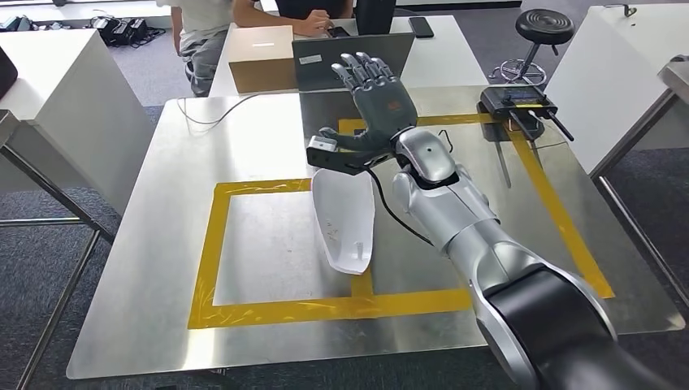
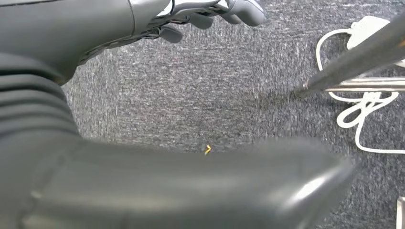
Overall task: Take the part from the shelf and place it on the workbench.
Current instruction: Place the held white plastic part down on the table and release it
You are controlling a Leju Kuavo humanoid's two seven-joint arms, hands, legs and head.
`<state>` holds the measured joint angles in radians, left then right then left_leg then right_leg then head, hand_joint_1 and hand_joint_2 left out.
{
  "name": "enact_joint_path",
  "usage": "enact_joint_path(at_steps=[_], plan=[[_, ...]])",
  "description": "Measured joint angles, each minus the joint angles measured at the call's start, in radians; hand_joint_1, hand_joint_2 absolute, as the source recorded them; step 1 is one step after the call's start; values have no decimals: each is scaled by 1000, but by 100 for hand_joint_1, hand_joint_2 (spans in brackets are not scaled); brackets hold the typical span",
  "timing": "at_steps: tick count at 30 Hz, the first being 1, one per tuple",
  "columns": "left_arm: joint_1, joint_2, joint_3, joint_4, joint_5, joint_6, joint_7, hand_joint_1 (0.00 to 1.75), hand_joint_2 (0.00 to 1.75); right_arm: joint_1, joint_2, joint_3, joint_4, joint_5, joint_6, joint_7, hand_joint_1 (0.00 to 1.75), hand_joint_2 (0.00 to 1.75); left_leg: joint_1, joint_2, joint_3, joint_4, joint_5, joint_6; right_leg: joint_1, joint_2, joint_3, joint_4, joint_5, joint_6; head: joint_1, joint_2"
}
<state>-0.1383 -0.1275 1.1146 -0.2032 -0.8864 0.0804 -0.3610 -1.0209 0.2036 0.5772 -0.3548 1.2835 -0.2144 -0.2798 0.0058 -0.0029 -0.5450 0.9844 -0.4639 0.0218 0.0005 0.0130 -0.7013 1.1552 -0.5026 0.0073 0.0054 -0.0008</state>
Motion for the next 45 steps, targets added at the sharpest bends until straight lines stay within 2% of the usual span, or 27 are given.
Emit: enact_joint_path(at_steps=[1, 2, 3, 4, 6, 8, 12, 13, 15, 17, 18, 19, 20, 22, 23, 24, 27, 30, 34, 36, 37, 38, 39, 40, 41, 44, 45], plan=[[0, 0, 0, 0, 1, 0, 1, 0, 0, -3, 0, 0, -13, 3, -6, 0, 0, 0, 1, 1, -4, 2, 1, 0, -5, -1, -25, 70, -34, 5, 0, 0], [0, 0, 0, 0, 2, 0, 1, 0, 0, -3, 1, 0, -25, 5, -9, 0, 0, 0, 3, 2, -7, 4, 2, -1, -10, -2, -42, 123, -54, 10, 0, 0], [0, 0, 1, 0, 2, 0, 2, 0, 0, -3, 0, 0, -36, 6, -10, 0, 0, 0, 5, 2, -11, 8, 2, -3, -14, -3, -45, 144, -56, 16, 1, 0], [0, 0, 1, 0, 3, 0, 2, 0, 0, -2, 0, 0, -45, 6, -10, 0, 0, 0, 8, 2, -15, 14, 2, -6, -19, -5, -27, 123, -39, 21, 1, 0], [0, 1, 1, 0, 4, 0, 2, 0, 0, -4, 0, 0, -63, 7, -12, 0, 0, 0, 16, 3, -24, 30, -4, -19, -27, -10, 49, -4, 8, 33, 1, 0], [0, 4, 1, -1, 4, 0, 2, 0, 0, -6, 0, 0, -77, 8, -14, 0, 0, 0, 18, 2, -35, 45, -8, -36, -26, -9, 100, -92, 27, 29, 2, 0], [0, 6, 1, -2, 1, 1, 3, 0, 175, -5, 0, 0, -95, 11, -26, 1, 0, 0, 16, 0, -48, 54, -6, -61, -24, -6, 92, -103, 31, -10, 1, 0], [0, 6, 1, -1, 0, 1, 5, 0, 175, -5, 0, 0, -102, 14, -33, 1, 0, 0, 18, 0, -57, 70, -23, -66, -24, -6, 89, -106, 37, -19, 0, 0], [-2, 6, 1, -1, -4, 3, 9, 0, 175, -1, -6, 0, -123, 21, -47, 4, 0, 0, 19, 1, -94, 165, -91, -70, -24, -7, 81, -110, 48, -33, -2, 0], [-3, 7, 1, -1, -5, 3, 13, 0, 175, 11, -20, 0, -150, 26, -56, 8, 0, 0, 19, 1, -137, 292, -156, -72, -19, -9, 68, -111, 57, -39, -3, 0], [-3, 7, 1, -1, -5, 3, 15, 0, 175, 19, -28, 0, -167, 30, -58, 12, 0, 0, 19, 1, -144, 324, -164, -71, -17, -9, 62, -110, 62, -39, -2, 0], [-3, 7, 1, -1, -4, 3, 17, 0, 175, 27, -37, 0, -186, 33, -58, 16, 0, 0, 18, 1, -131, 317, -153, -68, -15, -9, 56, -110, 67, -39, -3, 0], [-4, 7, 1, -1, -4, 3, 18, 0, 175, 33, -46, 0, -208, 37, -57, 20, 0, 0, 17, 1, -100, 270, -127, -64, -13, -8, 51, -110, 72, -38, -3, 0], [-4, 9, 1, -2, -3, 3, 18, 0, 175, 38, -63, 0, -254, 43, -52, 25, 0, 0, 12, 1, -14, 130, -78, -52, -12, -7, 44, -110, 81, -32, -2, 0], [-5, 10, 1, -2, -2, 3, 18, 0, 175, 39, -71, 0, -276, 45, -47, 27, 0, 0, 8, 0, 16, 77, -66, -47, -12, -7, 42, -111, 86, -26, -2, 0], [-5, 12, 1, -2, -2, 3, 18, 0, 175, 39, -78, 0, -294, 45, -42, 27, 0, 0, 4, -1, 30, 49, -64, -44, -12, -8, 40, -113, 93, -21, -2, 0], [-5, 15, 1, -2, 6, 5, 15, 0, 175, 40, -96, 0, -333, 46, -38, 25, 0, 0, 1, -1, 21, 31, -44, -32, -13, -8, 34, -126, 111, -1, -2, 0], [-5, 17, 2, -3, 22, 7, 8, 0, 175, 35, -105, 1, -354, 45, -39, 19, 0, 0, 8, 5, 5, 17, -18, -17, -11, -9, 12, -89, 60, 10, 3, 0], [-5, 19, 2, -3, 27, 8, 8, 0, 175, 33, -104, 1, -359, 45, -39, 18, 0, 0, 8, 6, -2, 17, -13, -13, -11, -9, -3, -47, 25, 12, 5, 0], [-4, 21, 6, -4, 38, 13, 9, 0, 175, 29, -100, 3, -363, 47, -38, 13, 0, 0, 8, 7, -18, 21, -3, -11, -12, -9, -19, 38, -15, 14, 6, 0], [-2, 22, 11, -3, 47, 18, 9, 0, 175, 23, -93, 5, -366, 50, -40, 8, 0, 0, 7, 8, -33, 27, 4, -11, -12, -9, -4, 57, -19, 14, 6, 0], [0, 23, 16, -3, 55, 24, 8, 0, 175, 15, -84, 8, -368, 52, -43, 3, 0, 0, 7, 8, -48, 34, 10, -13, -12, -9, 27, 43, -11, 13, 6, 0], [1, 22, 22, -3, 62, 30, 8, 0, 175, 4, -75, 11, -369, 54, -46, -2, 0, 0, 6, 9, -64, 42, 16, -16, -11, -9, 70, 4, -1, 10, 6, 0], [2, 21, 25, -2, 63, 33, 6, 0, 175, -4, -69, 12, -370, 55, -51, -3, 0, 0, 5, 8, -72, 47, 19, -20, -8, -8, 110, -61, 10, 5, 5, 0], [2, 21, 28, -2, 63, 35, 5, 0, 175, -8, -66, 13, -371, 56, -56, -3, 0, 0, 4, 8, -76, 50, 23, -26, -5, -8, 129, -97, 10, 0, 5, 0], [4, 20, 29, -2, 57, 37, 2, 0, 175, -4, -65, 17, -377, 58, -66, -5, 0, 0, 6, 5, -83, 46, 37, -46, -3, -11, 131, -125, 15, -16, 6, 0], [5, 20, 29, -2, 54, 37, 1, 0, 175, -1, -65, 18, -382, 58, -67, -5, 0, 0, 6, 4, -89, 52, 27, -51, -5, -13, 129, -130, 22, -24, 5, 0]])
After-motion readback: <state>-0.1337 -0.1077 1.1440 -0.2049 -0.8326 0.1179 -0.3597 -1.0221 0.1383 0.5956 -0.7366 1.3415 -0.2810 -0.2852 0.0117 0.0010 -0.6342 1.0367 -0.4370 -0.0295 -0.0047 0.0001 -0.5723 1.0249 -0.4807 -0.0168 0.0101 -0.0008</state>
